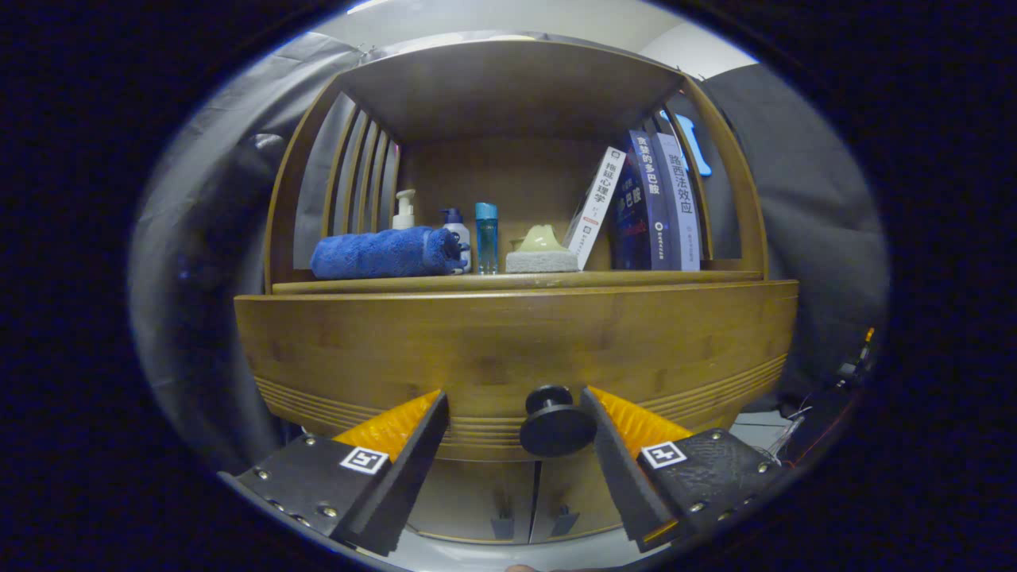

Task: Pull open the drawer, take out the items inside it, and place them on the countertop above the cabinet.

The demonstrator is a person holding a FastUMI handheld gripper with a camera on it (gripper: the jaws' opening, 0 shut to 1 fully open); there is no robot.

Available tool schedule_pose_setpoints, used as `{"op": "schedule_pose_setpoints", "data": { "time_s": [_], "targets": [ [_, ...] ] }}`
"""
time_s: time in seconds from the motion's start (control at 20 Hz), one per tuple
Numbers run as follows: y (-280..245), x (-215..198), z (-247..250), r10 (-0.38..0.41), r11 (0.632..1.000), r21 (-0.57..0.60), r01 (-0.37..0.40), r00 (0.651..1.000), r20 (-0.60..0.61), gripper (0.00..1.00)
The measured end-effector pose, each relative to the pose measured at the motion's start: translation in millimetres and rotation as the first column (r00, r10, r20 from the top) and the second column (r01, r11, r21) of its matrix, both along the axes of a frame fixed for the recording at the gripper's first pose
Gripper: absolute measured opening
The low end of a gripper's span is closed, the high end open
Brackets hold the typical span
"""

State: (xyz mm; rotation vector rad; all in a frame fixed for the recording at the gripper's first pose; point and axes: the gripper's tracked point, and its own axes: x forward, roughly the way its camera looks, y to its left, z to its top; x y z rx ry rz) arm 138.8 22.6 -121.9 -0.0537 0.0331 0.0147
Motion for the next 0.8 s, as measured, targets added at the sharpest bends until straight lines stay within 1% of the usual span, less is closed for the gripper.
{"op": "schedule_pose_setpoints", "data": {
  "time_s": [0.35, 0.45, 0.7, 0.75, 0.8],
  "targets": [
    [-0.2, 27.3, -1.7, 0.001, 0.996, -0.094, -0.001, 1.0, 0.003, 1.0],
    [-0.4, 30.9, -4.4, -0.001, 0.992, -0.123, -0.001, 1.0, -0.016, 1.0],
    [-0.8, 31.4, -9.4, -0.001, 0.999, -0.043, -0.001, 0.999, -0.038, 1.0],
    [-0.3, 32.2, -14.4, -0.004, 1.0, -0.014, 0.003, 0.998, -0.065, 1.0],
    [0.2, 29.7, -31.1, -0.004, 1.0, 0.0, 0.004, 0.99, -0.143, 1.0]
  ]
}}
